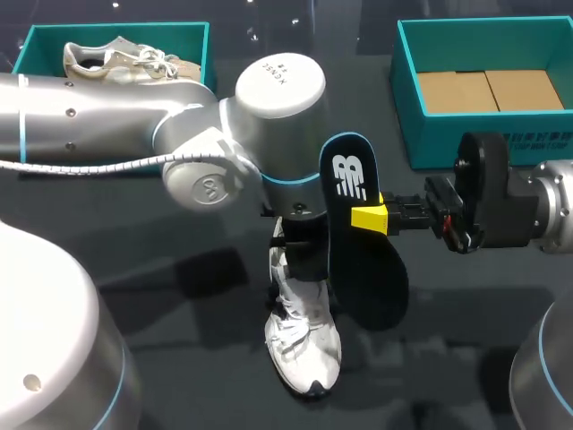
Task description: Take the shoe out of the shoebox, open the shoe tongue, remove and reinsert the insole, then place the shoe into the shoebox
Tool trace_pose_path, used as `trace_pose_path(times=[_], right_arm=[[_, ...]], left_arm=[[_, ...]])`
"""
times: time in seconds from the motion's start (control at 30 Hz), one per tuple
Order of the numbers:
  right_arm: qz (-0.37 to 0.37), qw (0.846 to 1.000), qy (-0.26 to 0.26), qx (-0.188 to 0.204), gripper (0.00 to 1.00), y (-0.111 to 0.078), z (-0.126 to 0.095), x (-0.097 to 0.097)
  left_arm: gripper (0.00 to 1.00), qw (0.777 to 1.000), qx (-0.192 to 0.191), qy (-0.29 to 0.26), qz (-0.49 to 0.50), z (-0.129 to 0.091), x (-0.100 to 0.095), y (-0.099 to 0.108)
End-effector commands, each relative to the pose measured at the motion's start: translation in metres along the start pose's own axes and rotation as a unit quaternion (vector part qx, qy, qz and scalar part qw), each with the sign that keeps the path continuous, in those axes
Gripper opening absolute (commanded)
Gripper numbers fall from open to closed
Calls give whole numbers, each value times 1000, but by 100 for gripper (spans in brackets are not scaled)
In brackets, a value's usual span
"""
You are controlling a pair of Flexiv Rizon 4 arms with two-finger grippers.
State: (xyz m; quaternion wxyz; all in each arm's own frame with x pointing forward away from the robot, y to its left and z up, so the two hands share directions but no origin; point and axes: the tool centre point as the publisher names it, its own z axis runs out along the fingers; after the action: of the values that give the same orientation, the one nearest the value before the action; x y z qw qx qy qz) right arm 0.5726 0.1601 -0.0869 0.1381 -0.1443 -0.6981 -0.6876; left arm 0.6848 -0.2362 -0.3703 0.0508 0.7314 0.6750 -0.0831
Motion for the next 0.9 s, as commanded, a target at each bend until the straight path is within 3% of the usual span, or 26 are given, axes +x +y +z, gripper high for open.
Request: trace_pose_path(times=[0.03, 0.17, 0.27, 0.67, 0.9], right_arm=[[0, 1000, -2, 0, 0, -1, 1, 1], [0, 1000, -2, 0, 0, -1, 1, 1], [0, 1000, -2, 0, 0, -1, 1, 1], [0, 1000, -2, 0, 0, -1, 1, 1], [0, 1000, -2, 0, 0, -1, 1, 1]], left_arm=[[48, 1000, -7, -26, -5, -18, 8, 1], [66, 997, -13, -76, -21, -43, 6, 4], [100, 992, -19, -119, -28, -66, 2, 5], [100, 959, -62, -270, -65, -145, -15, 13], [100, 959, -62, -270, -65, -145, -15, 13]])
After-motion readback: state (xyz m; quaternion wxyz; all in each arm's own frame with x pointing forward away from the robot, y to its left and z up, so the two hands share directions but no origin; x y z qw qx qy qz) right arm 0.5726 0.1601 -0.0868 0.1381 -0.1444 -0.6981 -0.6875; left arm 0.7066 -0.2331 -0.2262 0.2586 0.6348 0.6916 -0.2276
